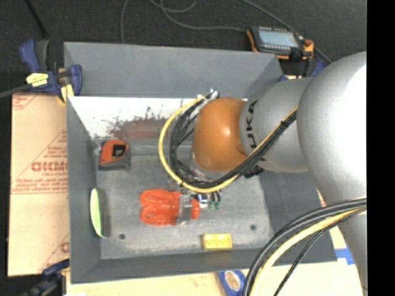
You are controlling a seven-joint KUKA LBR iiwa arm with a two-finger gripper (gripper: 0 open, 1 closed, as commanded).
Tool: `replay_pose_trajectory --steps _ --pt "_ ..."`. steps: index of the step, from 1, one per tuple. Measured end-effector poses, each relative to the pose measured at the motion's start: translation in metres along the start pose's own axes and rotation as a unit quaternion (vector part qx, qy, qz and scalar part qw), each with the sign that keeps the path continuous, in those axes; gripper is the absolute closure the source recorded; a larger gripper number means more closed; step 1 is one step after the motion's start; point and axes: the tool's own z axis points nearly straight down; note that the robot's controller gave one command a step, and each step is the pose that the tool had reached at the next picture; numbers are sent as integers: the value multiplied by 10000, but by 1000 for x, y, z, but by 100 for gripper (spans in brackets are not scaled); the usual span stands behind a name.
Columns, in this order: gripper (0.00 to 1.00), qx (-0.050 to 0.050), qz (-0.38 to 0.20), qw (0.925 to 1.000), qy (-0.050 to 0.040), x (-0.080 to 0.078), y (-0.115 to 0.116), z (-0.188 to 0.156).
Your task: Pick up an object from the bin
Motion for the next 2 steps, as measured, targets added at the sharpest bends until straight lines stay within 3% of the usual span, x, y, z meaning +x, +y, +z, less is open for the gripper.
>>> replay_pose_trajectory --steps 1,2 --pt "100 9 -247 9997 -2 17 -40 4" --pt "100 17 -261 9997 4 18 -50 5"
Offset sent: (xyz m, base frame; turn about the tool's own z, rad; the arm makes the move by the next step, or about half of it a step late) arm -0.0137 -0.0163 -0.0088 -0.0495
